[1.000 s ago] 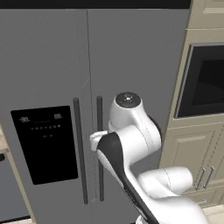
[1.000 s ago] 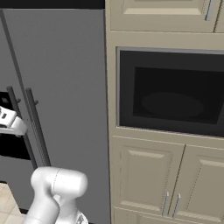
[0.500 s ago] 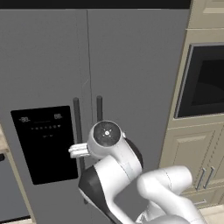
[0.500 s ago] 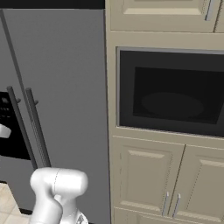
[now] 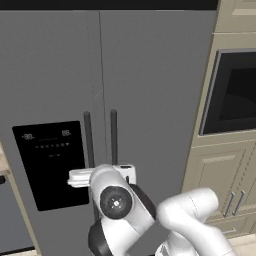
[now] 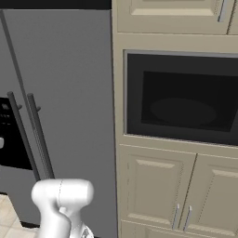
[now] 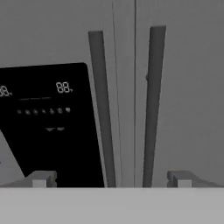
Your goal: Open the freezer door, pick up the ice cube tray from the freezer, and place it on the dining counter.
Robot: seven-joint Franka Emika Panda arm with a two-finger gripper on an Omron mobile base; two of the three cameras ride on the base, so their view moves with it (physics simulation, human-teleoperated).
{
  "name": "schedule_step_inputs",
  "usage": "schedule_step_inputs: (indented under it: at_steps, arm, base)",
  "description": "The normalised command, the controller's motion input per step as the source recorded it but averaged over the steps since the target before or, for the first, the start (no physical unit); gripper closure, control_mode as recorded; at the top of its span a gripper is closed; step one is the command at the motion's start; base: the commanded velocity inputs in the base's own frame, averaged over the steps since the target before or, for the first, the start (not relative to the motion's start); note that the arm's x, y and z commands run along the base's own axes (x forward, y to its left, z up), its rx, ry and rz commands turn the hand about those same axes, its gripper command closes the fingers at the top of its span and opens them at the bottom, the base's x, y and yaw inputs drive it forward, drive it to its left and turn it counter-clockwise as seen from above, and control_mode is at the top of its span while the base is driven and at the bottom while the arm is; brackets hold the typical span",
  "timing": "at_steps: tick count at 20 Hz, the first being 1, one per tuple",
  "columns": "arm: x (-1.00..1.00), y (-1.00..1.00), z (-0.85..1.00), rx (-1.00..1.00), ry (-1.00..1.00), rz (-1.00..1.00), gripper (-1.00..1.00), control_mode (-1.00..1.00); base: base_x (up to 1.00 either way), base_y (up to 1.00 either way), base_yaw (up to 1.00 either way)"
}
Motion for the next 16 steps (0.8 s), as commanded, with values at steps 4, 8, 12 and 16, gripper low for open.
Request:
schedule_step_inputs:
  at_steps: [4,8,12,16]
  arm:
    - [0.05,0.01,-0.02,0.09,-0.44,0.03,-1.0,-1.0]
    - [0.07,0.0,-0.01,0.07,-0.41,0.02,-1.0,-1.0]
    - [0.28,0.0,0.0,0.05,-0.22,0.0,-1.0,-1.0]
    - [0.39,-0.08,0.0,0.02,-0.03,0.0,-1.0,-1.0]
  base:
    - [0.0,0.0,0.0]
    - [0.0,0.0,0.0]
    - [0.0,0.0,0.0]
    - [0.0,0.0,0.0]
